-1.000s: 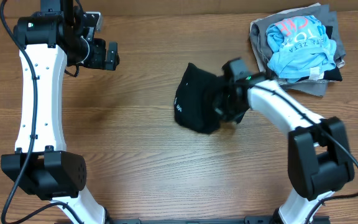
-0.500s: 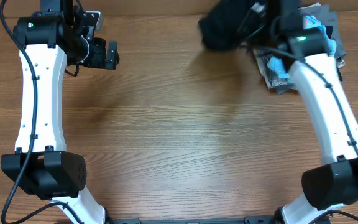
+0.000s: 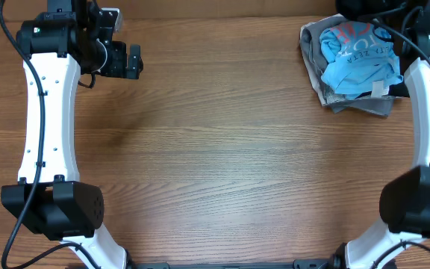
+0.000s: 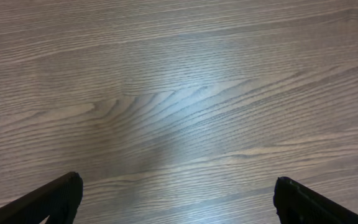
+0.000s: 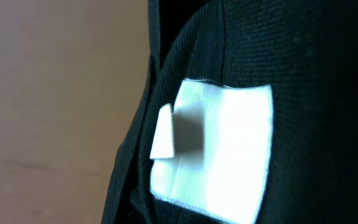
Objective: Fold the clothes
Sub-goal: 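Carry the bundle to the top-right stack and place it on top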
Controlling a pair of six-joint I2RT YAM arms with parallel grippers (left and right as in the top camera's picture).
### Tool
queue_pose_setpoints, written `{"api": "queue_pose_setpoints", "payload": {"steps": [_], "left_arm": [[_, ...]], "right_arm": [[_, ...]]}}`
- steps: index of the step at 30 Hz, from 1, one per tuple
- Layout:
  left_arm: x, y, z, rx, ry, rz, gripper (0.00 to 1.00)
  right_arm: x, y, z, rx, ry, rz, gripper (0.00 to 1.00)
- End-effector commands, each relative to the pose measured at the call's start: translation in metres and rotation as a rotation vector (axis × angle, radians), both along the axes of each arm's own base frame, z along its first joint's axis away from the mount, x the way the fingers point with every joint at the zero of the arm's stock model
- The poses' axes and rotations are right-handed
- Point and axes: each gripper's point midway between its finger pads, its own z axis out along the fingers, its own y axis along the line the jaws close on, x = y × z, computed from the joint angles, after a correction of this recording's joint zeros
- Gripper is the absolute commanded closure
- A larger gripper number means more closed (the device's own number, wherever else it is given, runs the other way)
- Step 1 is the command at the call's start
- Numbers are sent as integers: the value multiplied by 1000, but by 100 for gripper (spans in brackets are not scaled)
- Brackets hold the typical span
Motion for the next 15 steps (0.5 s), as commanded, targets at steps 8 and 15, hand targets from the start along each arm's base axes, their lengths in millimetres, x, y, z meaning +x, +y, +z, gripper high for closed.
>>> {"api": "queue_pose_setpoints", "payload": {"steps": [8, 15], "left_arm": [[3, 0, -3, -7, 3, 22, 0], [10, 0, 0, -6, -29, 22, 0]], "right_arm": [[-11, -13, -82, 57, 260, -48, 96], [-65, -19, -108, 49, 500, -110, 95]]}}
